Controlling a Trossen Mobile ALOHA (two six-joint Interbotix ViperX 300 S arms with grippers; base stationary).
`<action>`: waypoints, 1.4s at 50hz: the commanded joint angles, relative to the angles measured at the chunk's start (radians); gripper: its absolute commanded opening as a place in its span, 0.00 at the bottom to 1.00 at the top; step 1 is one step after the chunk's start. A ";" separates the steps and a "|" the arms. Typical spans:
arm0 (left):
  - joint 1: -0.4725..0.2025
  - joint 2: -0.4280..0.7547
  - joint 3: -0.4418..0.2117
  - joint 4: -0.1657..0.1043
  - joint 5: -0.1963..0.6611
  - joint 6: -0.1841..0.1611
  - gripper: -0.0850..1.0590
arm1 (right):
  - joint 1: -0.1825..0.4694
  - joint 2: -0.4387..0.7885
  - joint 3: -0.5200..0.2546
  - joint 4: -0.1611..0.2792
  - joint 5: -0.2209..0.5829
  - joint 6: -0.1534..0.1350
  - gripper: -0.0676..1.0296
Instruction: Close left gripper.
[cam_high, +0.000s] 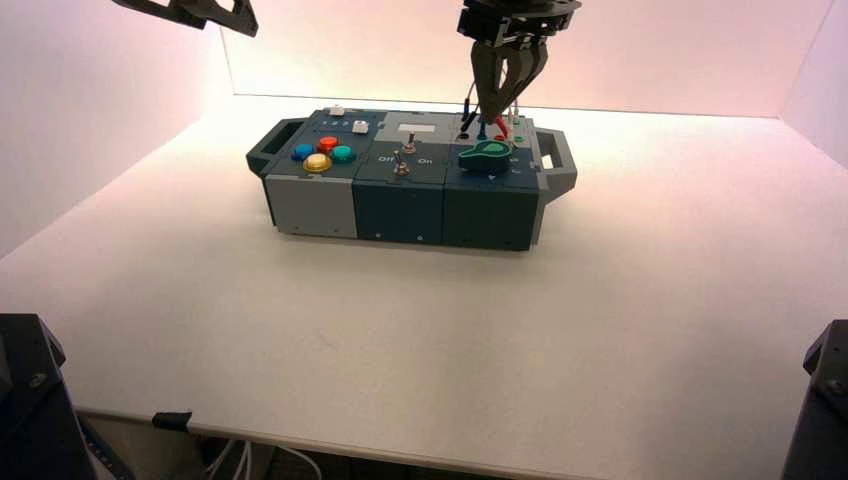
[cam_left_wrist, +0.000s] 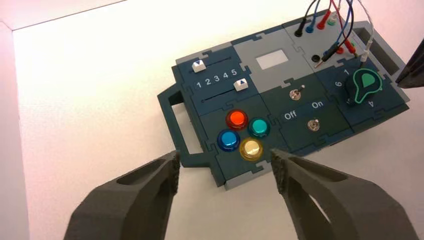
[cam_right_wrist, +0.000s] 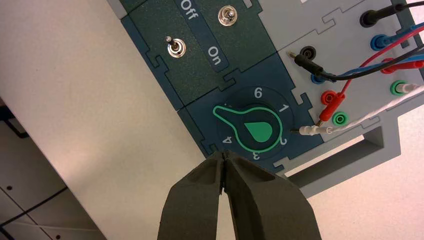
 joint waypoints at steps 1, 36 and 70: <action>0.002 -0.011 -0.014 0.002 -0.018 0.008 0.72 | 0.006 -0.032 -0.014 0.006 -0.002 0.000 0.04; 0.003 -0.012 -0.032 0.002 0.095 0.008 0.05 | 0.006 -0.034 -0.014 0.006 -0.003 0.000 0.04; 0.003 -0.008 -0.038 0.002 0.095 0.008 0.05 | 0.006 -0.025 -0.015 0.006 -0.003 0.000 0.04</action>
